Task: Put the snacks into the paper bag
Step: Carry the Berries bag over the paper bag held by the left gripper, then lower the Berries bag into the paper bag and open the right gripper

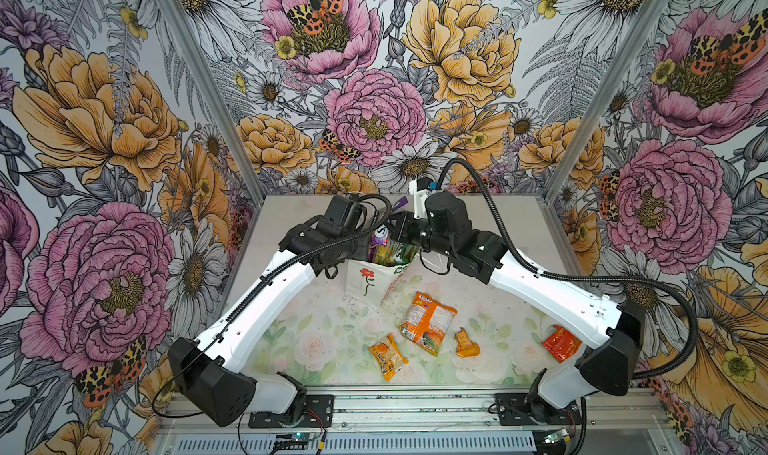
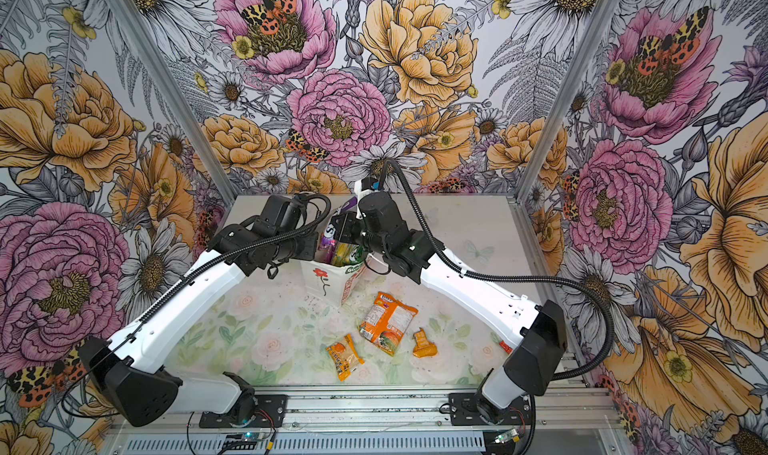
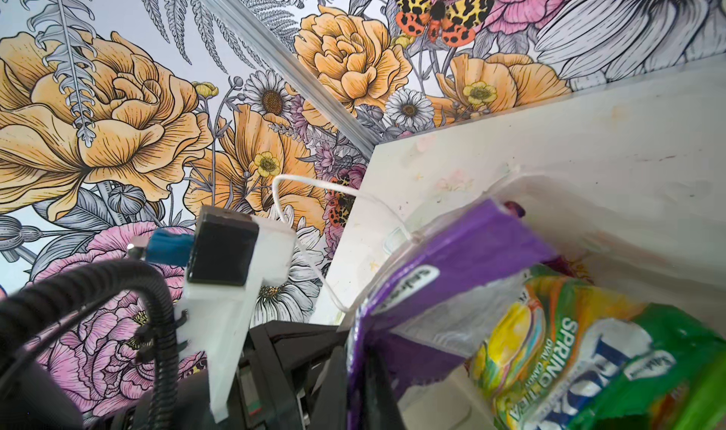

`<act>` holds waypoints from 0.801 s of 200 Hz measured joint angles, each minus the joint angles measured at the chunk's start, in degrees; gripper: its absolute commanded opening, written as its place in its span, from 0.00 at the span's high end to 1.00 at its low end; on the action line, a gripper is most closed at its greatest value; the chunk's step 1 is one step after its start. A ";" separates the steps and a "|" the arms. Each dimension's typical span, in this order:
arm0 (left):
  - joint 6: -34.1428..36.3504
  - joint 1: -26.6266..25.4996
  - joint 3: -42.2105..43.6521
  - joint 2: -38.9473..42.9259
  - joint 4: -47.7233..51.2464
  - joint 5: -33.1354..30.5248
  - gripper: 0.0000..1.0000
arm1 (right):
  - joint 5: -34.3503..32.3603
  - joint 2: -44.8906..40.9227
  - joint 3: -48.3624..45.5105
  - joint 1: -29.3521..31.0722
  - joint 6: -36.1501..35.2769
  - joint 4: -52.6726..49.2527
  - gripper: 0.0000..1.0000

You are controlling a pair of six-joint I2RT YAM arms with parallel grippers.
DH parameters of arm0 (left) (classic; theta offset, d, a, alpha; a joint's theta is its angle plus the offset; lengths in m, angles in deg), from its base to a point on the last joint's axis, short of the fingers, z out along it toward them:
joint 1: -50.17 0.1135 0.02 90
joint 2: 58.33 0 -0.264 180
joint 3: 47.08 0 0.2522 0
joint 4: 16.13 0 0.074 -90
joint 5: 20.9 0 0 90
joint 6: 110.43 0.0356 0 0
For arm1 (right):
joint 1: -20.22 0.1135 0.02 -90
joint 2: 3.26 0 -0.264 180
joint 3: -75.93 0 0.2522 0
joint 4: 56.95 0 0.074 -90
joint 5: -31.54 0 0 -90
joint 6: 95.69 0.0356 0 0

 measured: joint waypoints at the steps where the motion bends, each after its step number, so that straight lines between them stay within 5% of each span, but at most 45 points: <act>1: 0.00 0.00 0.00 0.00 0.00 0.00 1.00 | 0.02 0.04 0.00 0.00 0.02 0.02 1.00; 160: 0.00 0.02 0.00 0.04 0.00 0.00 1.00 | 0.85 5.99 -2.82 -0.94 1.33 2.73 1.00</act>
